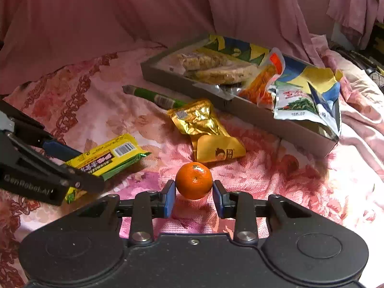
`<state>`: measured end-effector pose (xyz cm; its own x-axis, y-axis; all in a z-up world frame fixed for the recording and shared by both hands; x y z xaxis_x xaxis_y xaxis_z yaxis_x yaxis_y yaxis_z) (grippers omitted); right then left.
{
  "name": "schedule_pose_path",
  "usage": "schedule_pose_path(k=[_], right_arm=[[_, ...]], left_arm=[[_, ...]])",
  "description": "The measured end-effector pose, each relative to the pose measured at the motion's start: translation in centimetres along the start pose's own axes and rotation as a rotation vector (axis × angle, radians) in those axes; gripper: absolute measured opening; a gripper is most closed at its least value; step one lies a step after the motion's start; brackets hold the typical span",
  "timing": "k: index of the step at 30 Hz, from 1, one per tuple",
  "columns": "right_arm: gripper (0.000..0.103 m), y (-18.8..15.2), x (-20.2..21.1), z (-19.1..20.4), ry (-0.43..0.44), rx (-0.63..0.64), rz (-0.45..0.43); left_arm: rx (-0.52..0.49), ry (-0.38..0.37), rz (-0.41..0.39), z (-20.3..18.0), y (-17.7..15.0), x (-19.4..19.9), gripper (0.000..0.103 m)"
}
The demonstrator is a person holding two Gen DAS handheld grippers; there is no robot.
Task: Organize snacks
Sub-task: 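Close the left tool on the yellow candy bar while the right tool grasps the orange, then carry the candy bar over the tray with the left tool while the right tool carries the orange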
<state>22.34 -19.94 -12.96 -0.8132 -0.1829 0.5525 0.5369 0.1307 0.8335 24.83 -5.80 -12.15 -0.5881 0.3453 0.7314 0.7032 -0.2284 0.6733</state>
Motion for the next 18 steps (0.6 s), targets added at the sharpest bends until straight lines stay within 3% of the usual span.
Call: schedule_pose_path(k=[7, 18], right_arm=[[0.035, 0.9, 0.9, -0.1, -0.015, -0.014, -0.048], [0.035, 2.0, 1.7, -0.7, -0.087, 0.001, -0.149]], left_arm=[[0.060, 0.045, -0.063, 1.0, 1.2, 1.0, 0.052], [0.162, 0.072, -0.235, 2.4, 3.5, 2.1, 0.052]])
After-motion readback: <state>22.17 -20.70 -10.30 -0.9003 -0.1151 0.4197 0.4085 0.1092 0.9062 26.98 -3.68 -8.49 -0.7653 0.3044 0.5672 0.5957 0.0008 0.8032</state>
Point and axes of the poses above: each gripper's, at about its wrist camera, not at the fingertips, and x roughly against the way its jaws point, z to its left, y to its top, the point moved 5 cm from there along -x, roughly the way its jaws point, and after that the axes turned 15 degrees about -z, right-handed, at the moved point
